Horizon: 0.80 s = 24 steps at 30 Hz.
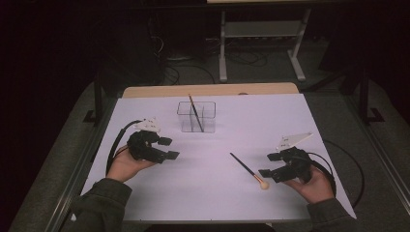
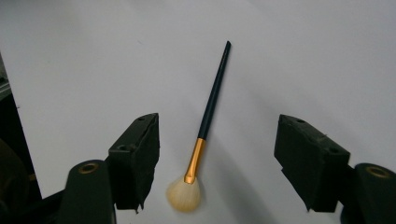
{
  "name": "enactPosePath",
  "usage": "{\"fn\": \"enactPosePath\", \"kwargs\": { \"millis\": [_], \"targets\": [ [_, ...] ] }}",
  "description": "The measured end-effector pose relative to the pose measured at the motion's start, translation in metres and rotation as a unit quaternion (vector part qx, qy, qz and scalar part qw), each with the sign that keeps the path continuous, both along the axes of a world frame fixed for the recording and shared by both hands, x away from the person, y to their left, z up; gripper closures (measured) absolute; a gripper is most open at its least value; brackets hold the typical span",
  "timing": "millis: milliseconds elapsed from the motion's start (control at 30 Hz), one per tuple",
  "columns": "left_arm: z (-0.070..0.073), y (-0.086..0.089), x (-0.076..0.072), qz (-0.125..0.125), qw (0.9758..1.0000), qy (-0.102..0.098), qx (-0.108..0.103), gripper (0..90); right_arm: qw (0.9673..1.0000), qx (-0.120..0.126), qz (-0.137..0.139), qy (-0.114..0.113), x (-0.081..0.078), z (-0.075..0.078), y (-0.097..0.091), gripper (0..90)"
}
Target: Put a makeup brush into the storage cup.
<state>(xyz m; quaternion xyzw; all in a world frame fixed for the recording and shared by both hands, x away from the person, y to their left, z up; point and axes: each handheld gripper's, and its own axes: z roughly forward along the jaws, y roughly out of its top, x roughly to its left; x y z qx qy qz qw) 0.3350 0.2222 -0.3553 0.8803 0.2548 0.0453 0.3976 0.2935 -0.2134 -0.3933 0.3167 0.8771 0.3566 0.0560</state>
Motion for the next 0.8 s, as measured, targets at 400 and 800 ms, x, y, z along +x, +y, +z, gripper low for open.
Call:
{"fn": "enactPosePath", "kwargs": {
  "millis": [400,800],
  "targets": [
    [-0.013,0.007,-0.016,0.006,1.0,-0.005,0.002,35.0,0.9992,-0.037,-0.004,0.015,0.003,-0.005,0.021,38.5],
    [-0.017,0.006,-0.027,-0.004,0.9999,-0.016,0.0,33.8,0.9978,-0.06,-0.009,0.026,0.011,-0.01,0.036,45.9]
  ]
}}
